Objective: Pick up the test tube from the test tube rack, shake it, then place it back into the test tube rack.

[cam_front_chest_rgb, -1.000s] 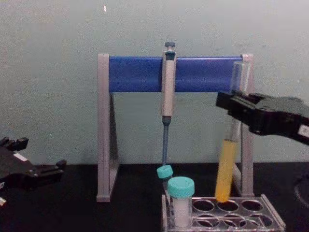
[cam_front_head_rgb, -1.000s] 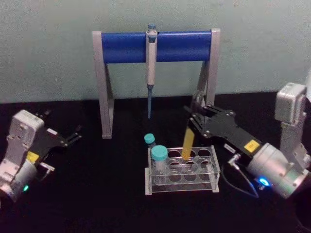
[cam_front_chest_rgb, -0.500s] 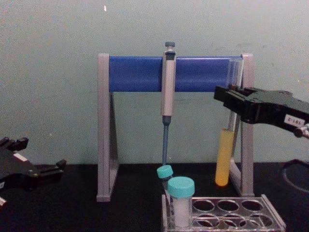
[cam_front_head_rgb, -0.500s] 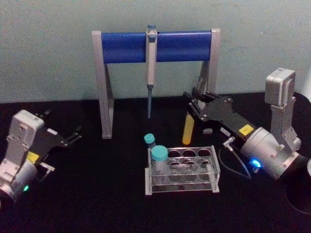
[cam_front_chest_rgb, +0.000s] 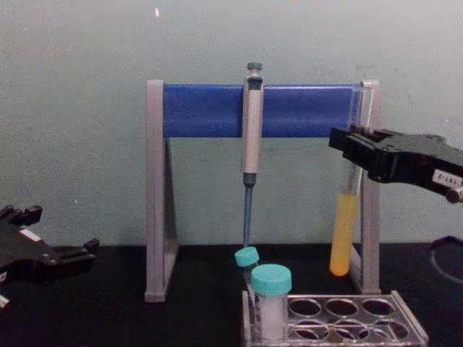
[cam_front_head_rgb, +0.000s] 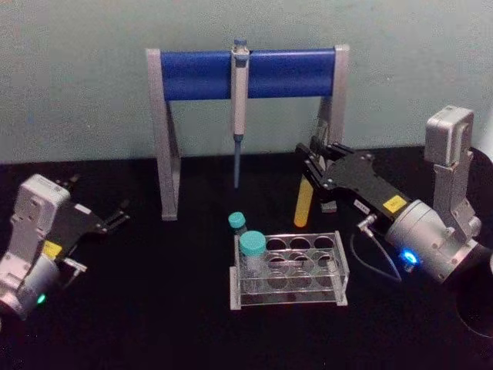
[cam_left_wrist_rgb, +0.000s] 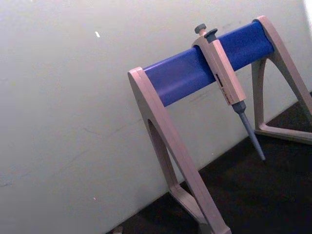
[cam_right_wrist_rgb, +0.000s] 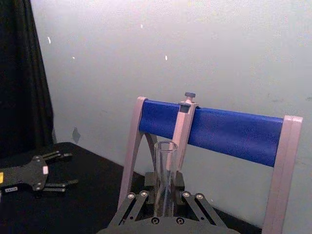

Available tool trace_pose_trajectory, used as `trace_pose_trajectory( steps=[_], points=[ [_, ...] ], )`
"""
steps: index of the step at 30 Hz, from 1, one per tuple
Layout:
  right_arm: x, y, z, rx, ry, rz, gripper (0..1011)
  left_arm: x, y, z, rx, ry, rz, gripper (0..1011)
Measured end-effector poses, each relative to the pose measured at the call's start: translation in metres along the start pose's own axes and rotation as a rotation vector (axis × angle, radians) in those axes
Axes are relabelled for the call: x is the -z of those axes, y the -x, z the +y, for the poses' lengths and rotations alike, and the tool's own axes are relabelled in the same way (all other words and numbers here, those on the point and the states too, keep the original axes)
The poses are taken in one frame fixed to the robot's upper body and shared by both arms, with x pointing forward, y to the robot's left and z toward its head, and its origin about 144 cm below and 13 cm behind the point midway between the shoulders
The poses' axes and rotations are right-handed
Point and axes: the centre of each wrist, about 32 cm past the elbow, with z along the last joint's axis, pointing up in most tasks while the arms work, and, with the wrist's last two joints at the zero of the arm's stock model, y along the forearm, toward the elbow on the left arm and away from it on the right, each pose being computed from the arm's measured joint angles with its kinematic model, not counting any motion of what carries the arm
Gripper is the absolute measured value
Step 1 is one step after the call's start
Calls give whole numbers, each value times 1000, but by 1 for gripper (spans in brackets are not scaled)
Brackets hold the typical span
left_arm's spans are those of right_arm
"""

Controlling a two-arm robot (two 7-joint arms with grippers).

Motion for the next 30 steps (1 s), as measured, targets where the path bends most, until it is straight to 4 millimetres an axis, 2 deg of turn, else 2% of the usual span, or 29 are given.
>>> trace_pose_trajectory(
  steps=[20, 30],
  points=[
    [-1, 1, 0, -8, -1, 1, 224, 0, 0, 0, 0, 0, 0, 1001],
    [0, -1, -8, -69, -1, 1, 224, 0, 0, 0, 0, 0, 0, 1001]
  ],
)
